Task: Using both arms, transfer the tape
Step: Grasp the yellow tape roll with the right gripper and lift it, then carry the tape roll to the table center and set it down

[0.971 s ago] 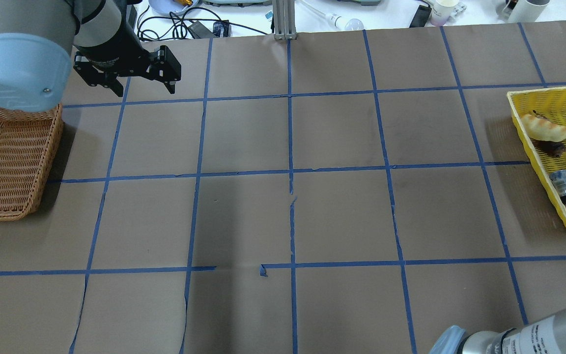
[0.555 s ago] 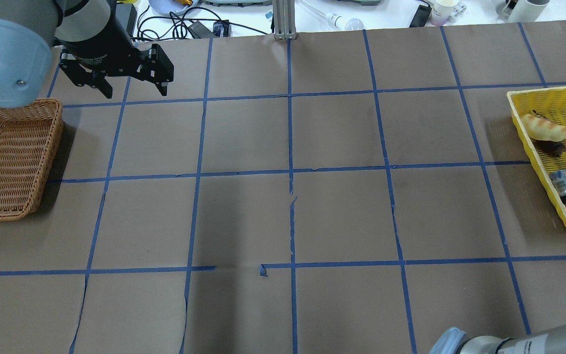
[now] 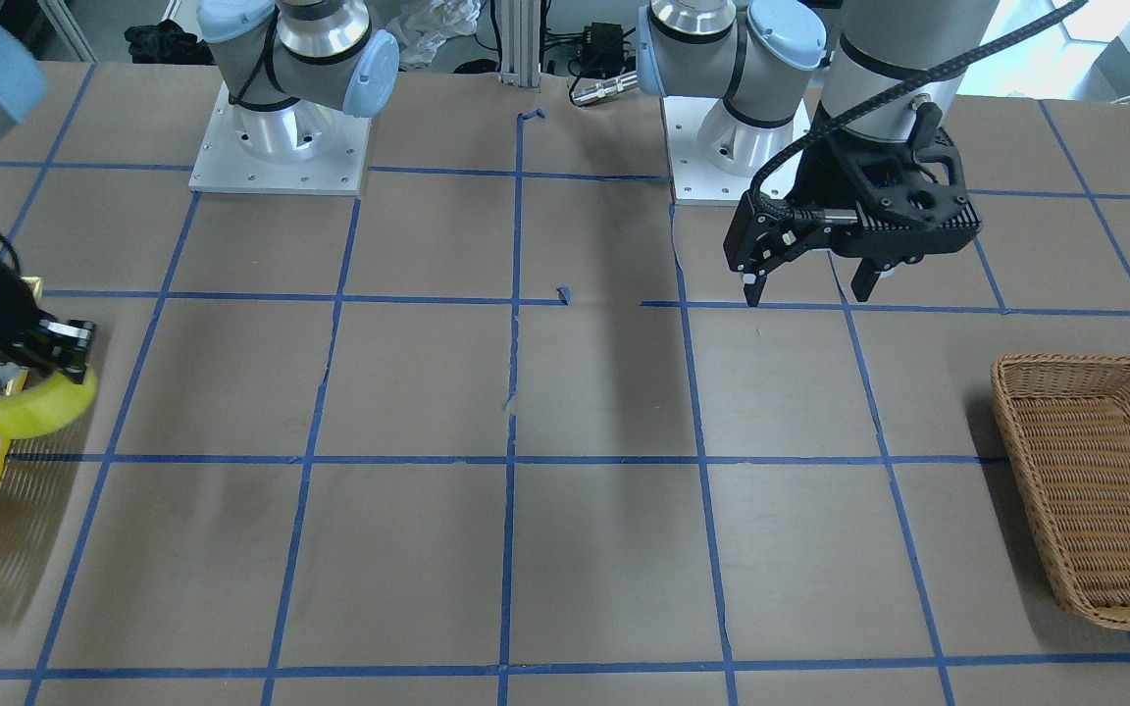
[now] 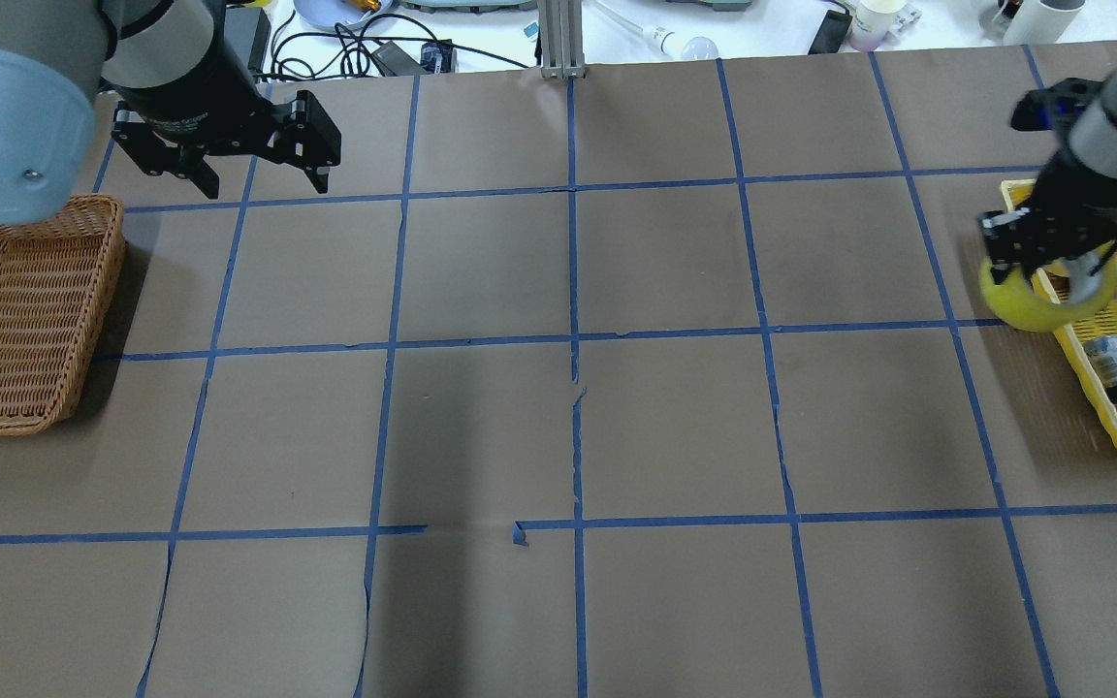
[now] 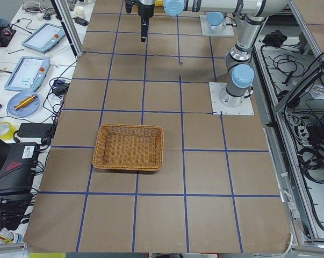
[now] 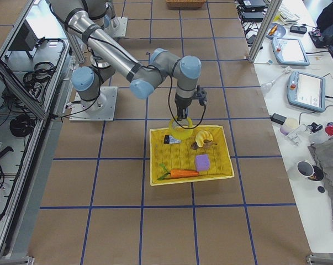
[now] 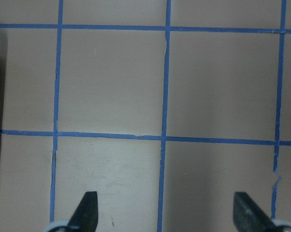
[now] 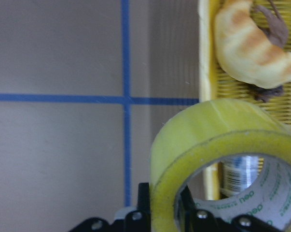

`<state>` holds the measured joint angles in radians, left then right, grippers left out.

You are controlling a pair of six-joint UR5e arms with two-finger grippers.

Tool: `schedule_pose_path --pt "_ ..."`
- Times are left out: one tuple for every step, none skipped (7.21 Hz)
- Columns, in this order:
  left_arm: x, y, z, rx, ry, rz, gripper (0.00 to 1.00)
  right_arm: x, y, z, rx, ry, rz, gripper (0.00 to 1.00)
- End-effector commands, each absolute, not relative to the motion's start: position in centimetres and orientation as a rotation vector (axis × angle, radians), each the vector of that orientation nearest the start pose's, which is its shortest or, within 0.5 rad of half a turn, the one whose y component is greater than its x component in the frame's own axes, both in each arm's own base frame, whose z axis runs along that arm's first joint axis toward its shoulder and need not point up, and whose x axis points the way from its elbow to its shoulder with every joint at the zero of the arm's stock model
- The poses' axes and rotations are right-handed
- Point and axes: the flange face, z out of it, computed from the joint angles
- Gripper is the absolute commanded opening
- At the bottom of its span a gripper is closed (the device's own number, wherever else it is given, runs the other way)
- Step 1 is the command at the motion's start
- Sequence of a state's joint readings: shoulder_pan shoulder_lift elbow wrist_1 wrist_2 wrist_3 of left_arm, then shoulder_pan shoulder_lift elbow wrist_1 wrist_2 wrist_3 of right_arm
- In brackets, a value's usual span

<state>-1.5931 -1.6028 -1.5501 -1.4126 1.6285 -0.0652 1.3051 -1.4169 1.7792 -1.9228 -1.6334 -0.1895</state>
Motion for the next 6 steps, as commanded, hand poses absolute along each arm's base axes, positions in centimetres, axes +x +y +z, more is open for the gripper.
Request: schedule_pose_path --pt "-13.8 -51.5 50.0 -0.076 3.078 -0.245 1.00 18.3 -57.1 34.3 0.428 3.141 -0.043 0.00" --pt "-13.9 -51.6 49.8 -0.075 3.080 -0.241 1.00 24.8 -59.1 33.2 0.536 3.092 -0.042 0.00" --pt "-13.8 -51.6 49.9 -0.076 3.078 -0.243 1.00 29.1 -61.0 32.0 0.614 3.067 -0.049 0.00" --pt "-13.8 -51.7 49.9 -0.078 3.080 -0.245 1.00 32.6 -61.8 29.5 0.737 3.001 0.021 0.00" --pt "-13.6 -51.8 50.1 -0.083 3.079 -0.271 1.00 35.1 -62.2 27.3 0.842 2.944 0.072 0.00" --pt "-13.6 -51.9 50.0 -0.083 3.079 -0.273 1.00 35.8 -62.6 25.5 0.896 2.905 0.116 0.00"
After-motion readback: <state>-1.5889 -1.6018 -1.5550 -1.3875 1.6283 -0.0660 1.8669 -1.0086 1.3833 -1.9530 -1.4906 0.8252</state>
